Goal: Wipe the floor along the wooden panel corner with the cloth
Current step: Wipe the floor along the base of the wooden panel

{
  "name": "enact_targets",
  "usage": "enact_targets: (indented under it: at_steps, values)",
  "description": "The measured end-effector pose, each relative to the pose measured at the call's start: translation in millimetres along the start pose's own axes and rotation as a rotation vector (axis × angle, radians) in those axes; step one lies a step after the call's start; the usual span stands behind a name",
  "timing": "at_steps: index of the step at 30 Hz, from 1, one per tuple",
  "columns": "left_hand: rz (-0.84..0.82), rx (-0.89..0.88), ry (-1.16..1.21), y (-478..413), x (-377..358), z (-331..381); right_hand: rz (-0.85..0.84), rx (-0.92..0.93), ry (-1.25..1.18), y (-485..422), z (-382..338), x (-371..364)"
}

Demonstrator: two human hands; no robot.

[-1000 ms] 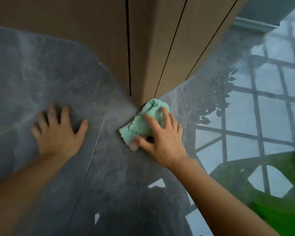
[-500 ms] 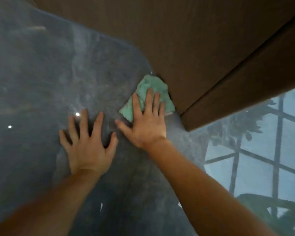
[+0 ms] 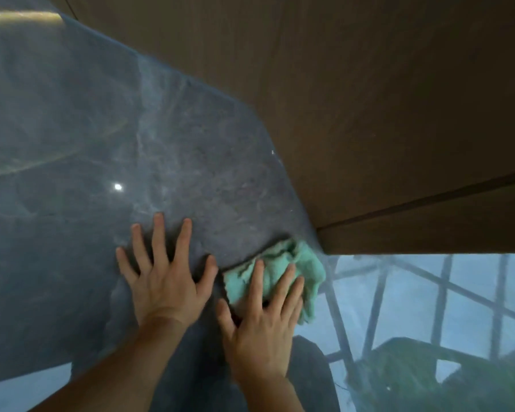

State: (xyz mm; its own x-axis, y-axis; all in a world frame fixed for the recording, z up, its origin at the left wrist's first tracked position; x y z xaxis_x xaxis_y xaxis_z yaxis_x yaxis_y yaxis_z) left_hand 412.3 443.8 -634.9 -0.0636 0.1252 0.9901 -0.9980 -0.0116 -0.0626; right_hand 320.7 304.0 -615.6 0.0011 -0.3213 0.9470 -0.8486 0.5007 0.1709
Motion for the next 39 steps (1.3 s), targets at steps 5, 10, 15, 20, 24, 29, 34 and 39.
enact_targets:
  at_steps: [5, 10, 15, 20, 24, 29, 34, 39]
  values:
    - [0.004, -0.008, -0.005, 2.7, -7.4, -4.0, 0.053, 0.212, -0.061, -141.8, -64.9, -0.8]
    - [-0.015, 0.009, 0.003, 1.9, -9.1, -1.8, -0.039, 0.303, -0.021, -212.4, -109.9, -7.5]
    - [-0.002, -0.002, 0.016, 3.9, -6.1, -1.1, 0.153, 0.166, 0.083, -46.6, 9.1, 2.1]
    - [-0.004, 0.006, 0.043, 3.8, -0.4, 3.8, 0.045, -0.064, 0.007, -31.6, 7.9, -4.3]
    - [-0.014, 0.013, 0.043, 4.4, -2.8, 0.5, -0.04, 0.224, -0.096, -142.7, -56.6, 2.8]
    - [0.035, 0.006, 0.058, 3.0, -2.8, 0.1, 0.07, 0.494, -0.02, -116.8, -19.6, 11.5]
    - [0.062, -0.001, 0.057, 2.8, -5.0, 1.4, 0.055, 0.47, 0.099, -53.8, 167.7, 57.2]
    - [0.092, -0.007, 0.069, 4.6, -5.9, -0.9, 0.211, -0.395, 0.003, -150.2, 269.9, 110.4]
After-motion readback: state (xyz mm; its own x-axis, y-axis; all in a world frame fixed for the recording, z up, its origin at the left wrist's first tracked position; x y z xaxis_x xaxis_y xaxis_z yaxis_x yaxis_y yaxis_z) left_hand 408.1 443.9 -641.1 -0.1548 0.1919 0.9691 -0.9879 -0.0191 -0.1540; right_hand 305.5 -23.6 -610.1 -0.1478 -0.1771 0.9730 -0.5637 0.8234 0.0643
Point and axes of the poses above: each hand's wrist, its own y-axis away from the middle knuckle, its own x-axis out of the back of the hand, z = x × y, the point moved 5 cm from there along -y, towards the middle knuckle, and after that the axes turned 10 degrees about z, right-handed, at the moved point
